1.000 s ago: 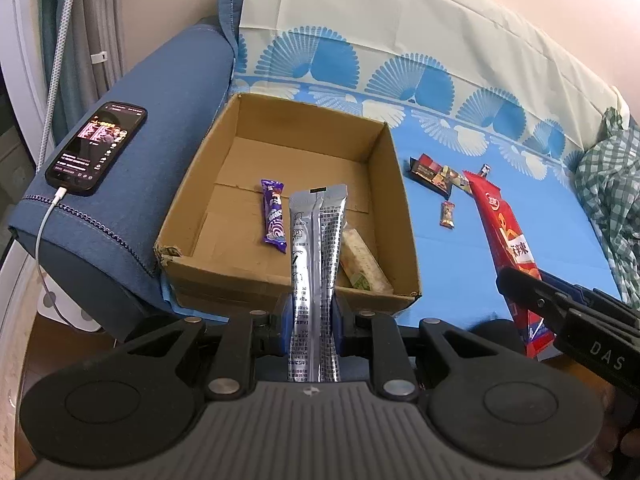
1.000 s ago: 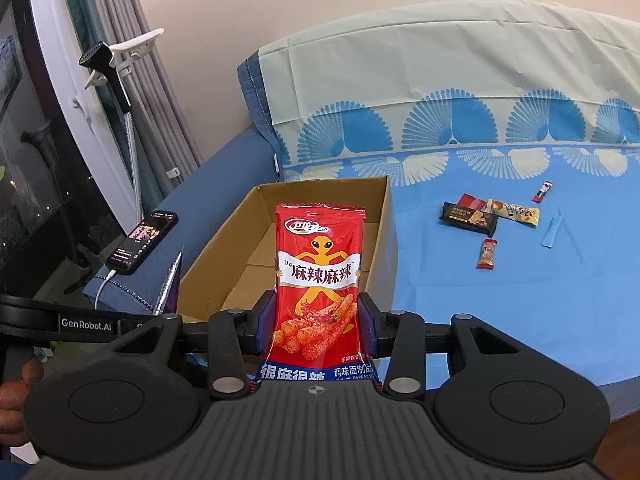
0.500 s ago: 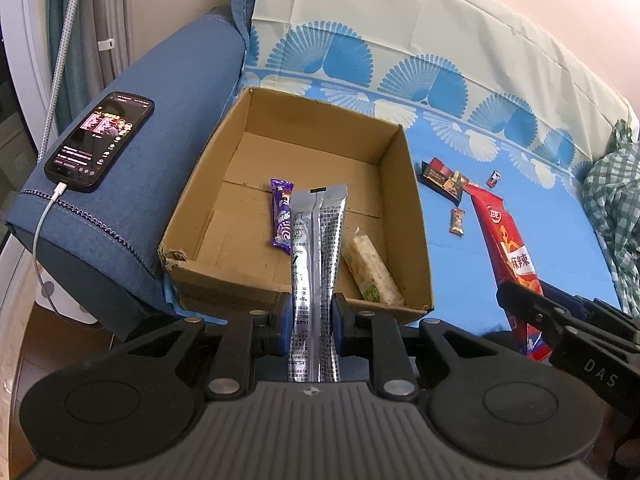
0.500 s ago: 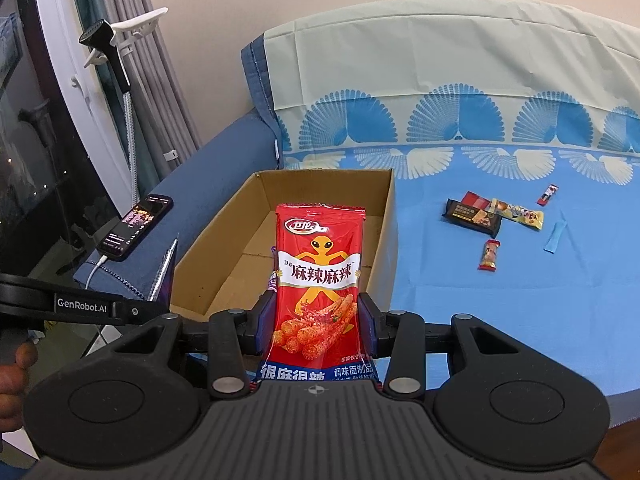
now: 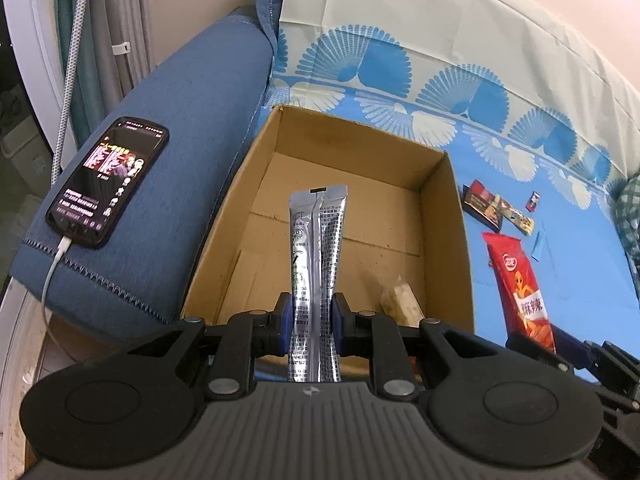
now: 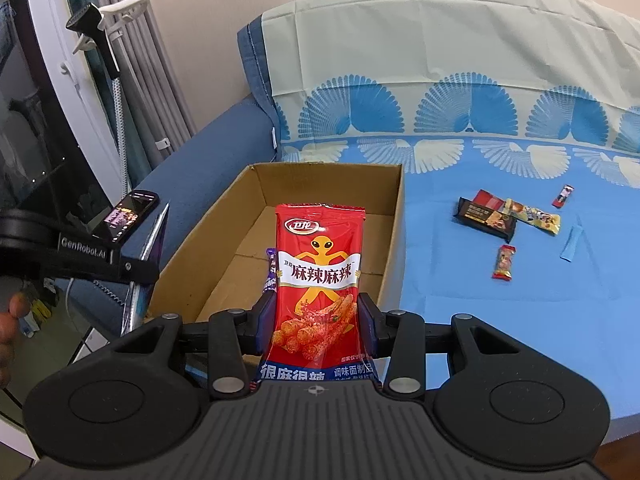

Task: Organize snacks
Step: 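Carry both snacks into the box and open both tools to release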

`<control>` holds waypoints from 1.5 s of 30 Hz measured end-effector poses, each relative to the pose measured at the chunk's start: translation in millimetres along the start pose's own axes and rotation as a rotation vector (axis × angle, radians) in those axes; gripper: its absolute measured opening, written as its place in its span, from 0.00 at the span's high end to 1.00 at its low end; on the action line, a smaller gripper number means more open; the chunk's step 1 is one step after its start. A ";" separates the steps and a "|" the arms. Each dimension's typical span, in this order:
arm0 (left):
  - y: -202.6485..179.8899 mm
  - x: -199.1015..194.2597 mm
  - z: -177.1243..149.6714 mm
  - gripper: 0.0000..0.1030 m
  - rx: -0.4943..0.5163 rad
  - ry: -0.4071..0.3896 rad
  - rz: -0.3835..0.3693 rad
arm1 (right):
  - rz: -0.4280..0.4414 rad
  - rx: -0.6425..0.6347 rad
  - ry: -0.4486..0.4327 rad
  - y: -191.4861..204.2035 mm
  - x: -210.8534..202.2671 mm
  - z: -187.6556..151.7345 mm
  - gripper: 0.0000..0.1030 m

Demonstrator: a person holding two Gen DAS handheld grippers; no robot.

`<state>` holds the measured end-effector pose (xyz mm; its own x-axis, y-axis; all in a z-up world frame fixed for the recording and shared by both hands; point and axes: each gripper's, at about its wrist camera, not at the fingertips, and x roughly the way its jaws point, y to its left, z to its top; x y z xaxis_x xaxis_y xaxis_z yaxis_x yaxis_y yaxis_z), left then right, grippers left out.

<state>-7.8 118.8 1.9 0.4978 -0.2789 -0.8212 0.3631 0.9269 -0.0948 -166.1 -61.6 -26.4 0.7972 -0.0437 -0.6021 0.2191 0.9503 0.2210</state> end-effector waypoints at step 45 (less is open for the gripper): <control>8.4 168.5 59.6 0.00 0.005 0.125 0.175 | -0.016 0.026 0.125 -19.8 179.9 48.2 0.29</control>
<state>126.1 64.6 -103.7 0.4523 -0.0801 -0.8883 0.2840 0.9570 0.0583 0.1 -103.1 -102.2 0.7177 -0.0189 -0.6961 0.2470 0.9416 0.2290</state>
